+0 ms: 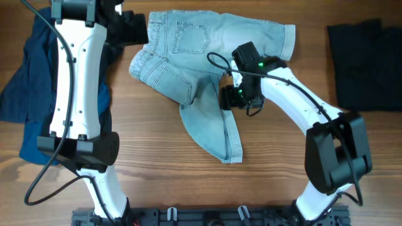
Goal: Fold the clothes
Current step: 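Grasp the hanging jeans leg with the right gripper and drag it right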
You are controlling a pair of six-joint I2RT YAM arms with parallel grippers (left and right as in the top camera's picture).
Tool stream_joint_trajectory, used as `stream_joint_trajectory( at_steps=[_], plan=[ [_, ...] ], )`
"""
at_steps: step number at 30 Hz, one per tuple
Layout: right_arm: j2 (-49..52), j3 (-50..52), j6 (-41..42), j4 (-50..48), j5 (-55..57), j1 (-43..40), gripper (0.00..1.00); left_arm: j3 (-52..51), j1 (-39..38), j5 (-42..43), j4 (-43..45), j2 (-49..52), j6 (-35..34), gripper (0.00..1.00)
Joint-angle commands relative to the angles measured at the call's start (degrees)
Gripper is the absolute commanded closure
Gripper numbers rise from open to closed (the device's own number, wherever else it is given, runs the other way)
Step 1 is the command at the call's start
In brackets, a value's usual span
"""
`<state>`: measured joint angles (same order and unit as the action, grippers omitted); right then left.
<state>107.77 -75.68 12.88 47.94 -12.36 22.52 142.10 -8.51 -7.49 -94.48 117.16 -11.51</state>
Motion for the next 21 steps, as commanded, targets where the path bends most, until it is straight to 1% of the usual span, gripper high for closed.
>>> stream_joint_trajectory(
  at_steps=[1,3,12,15,21],
  plan=[
    [0.4,4.3,1.2,-6.1,1.0,-0.2,0.39,0.4,-0.1,0.6,0.1,0.0,-0.8,0.00],
    [0.5,5.8,1.2,-8.3,1.0,-0.2,0.42,0.4,-0.1,0.6,-0.1,0.0,-0.8,0.00],
    [0.5,10.4,1.2,-14.5,1.0,-0.2,0.46,0.4,-0.3,1.8,-0.2,0.0,-1.0,0.00],
    [0.5,11.8,1.3,-16.3,0.7,-0.2,0.50,0.4,-0.4,1.9,-0.2,0.0,-1.0,0.00],
    [0.7,14.2,1.3,-19.3,0.3,-0.2,0.52,0.4,-0.4,1.9,-0.2,0.0,-1.0,0.00]
  ],
)
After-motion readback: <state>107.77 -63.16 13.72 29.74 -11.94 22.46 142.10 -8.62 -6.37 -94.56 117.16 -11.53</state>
